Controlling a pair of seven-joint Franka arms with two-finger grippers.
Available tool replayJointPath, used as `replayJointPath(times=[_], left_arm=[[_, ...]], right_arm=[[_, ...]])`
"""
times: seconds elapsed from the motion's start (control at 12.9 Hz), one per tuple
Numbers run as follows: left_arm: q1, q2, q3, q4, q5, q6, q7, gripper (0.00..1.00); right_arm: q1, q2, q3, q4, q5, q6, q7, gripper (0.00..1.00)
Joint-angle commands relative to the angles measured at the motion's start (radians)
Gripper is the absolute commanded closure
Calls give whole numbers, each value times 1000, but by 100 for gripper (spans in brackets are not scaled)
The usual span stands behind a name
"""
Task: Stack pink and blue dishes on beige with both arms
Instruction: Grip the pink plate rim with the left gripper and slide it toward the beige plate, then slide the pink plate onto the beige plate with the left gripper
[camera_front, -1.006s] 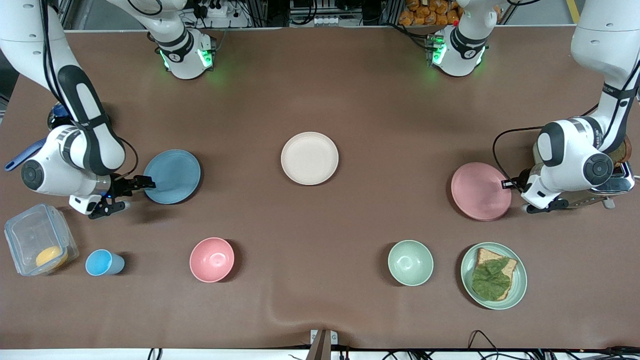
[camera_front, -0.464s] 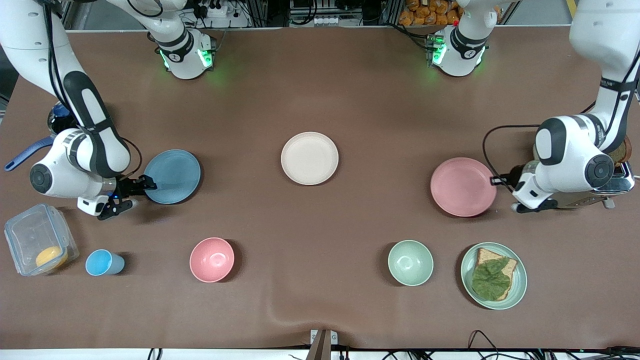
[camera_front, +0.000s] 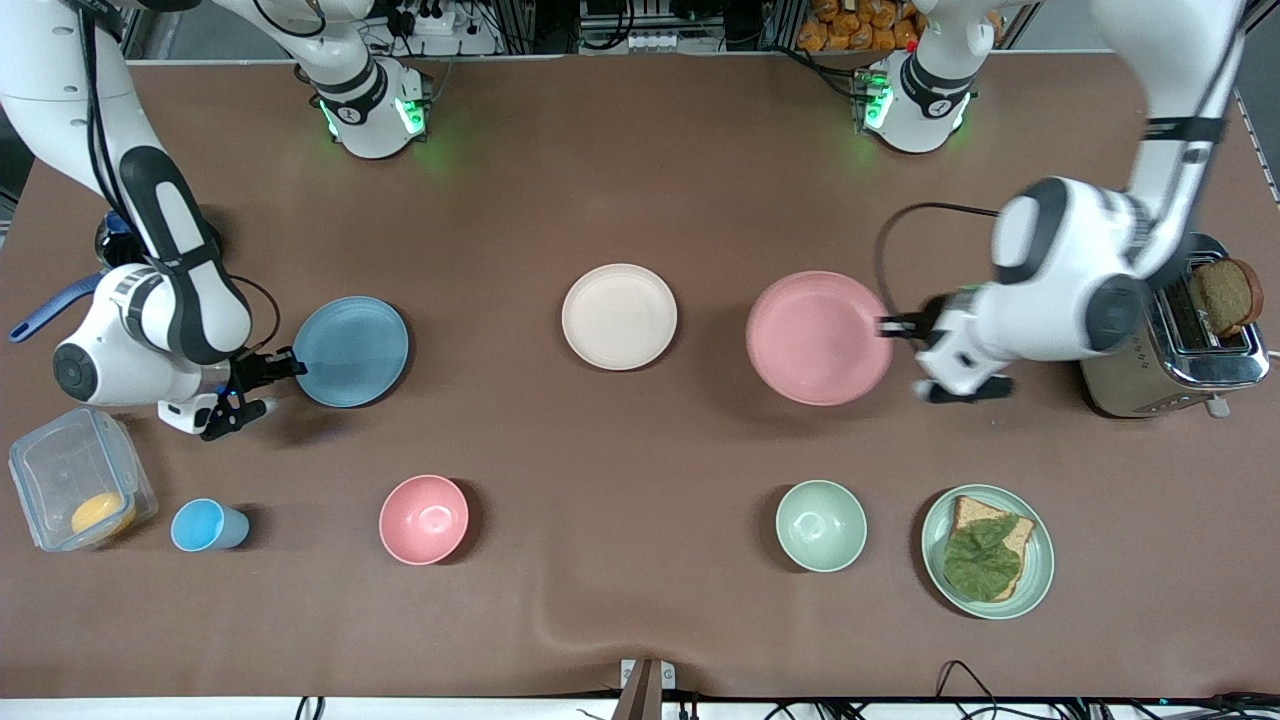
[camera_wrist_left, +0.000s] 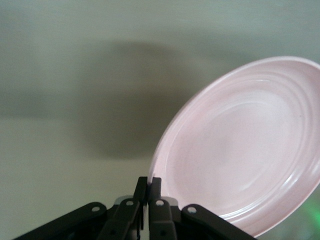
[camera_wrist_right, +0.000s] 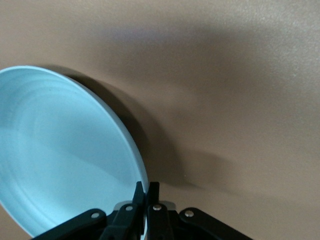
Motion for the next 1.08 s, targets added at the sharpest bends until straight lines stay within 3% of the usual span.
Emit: replayJointPath(times=[0.0, 0.39, 0.62, 1.01], left_arm=[[-168, 87, -7, 27, -11, 131, -227, 100], [-334, 159, -7, -1, -3, 325, -424, 100], [-394, 161, -5, -60, -3, 435, -488, 100], [-458, 116, -7, -165, -2, 505, -524, 100]], right_arm=[[-4, 21, 0, 51, 24, -44, -22, 100], [-10, 21, -2, 158, 24, -203, -17, 100], [-18, 21, -3, 215, 26, -282, -14, 100], [-18, 20, -2, 270, 26, -368, -8, 100]])
